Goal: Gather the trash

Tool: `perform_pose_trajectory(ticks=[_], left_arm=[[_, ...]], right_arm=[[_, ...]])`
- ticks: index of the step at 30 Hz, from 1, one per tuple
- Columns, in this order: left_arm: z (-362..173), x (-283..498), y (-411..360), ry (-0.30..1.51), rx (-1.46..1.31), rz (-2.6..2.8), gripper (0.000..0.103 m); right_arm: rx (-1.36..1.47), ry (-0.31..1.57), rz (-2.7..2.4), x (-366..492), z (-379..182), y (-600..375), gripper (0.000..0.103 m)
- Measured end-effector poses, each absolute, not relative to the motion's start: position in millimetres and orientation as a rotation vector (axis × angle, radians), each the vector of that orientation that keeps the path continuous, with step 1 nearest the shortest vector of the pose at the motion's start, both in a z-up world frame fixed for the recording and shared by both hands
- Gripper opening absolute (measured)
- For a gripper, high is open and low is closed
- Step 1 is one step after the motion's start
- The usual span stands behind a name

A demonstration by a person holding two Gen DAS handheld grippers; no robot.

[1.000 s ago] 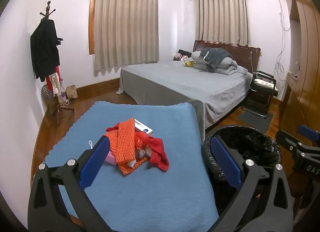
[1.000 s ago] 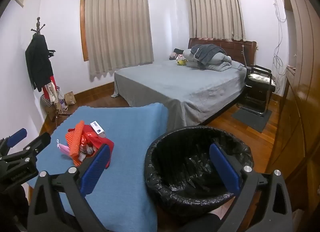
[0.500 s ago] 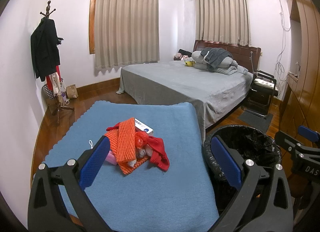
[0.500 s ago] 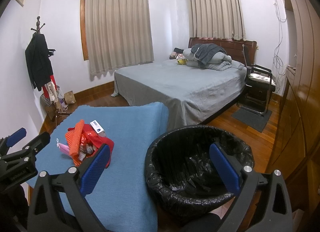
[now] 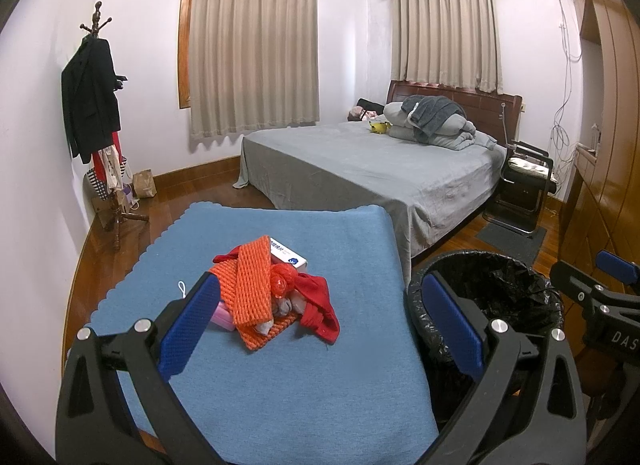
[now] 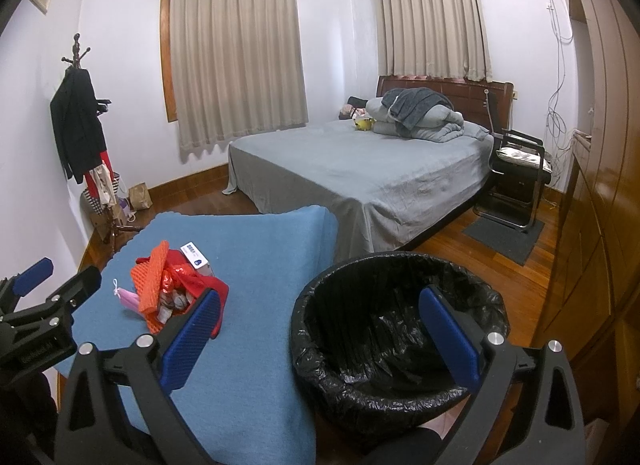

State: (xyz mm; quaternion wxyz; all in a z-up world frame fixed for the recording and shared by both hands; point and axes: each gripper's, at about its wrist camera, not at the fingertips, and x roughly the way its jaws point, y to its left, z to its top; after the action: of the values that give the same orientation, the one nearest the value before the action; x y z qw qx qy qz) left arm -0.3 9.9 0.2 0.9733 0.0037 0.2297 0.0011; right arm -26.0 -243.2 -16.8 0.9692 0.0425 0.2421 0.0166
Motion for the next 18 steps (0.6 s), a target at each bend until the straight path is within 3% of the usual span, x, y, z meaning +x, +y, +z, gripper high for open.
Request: perform_pose_trajectory(ticks=[18], left_arm=[[0.3,0.3,3.9,0.466,0.006,0.004,0.098]], right_arm=[[0.089,0.492,0.034,-25.4,-16.9,-242.7,0.097]])
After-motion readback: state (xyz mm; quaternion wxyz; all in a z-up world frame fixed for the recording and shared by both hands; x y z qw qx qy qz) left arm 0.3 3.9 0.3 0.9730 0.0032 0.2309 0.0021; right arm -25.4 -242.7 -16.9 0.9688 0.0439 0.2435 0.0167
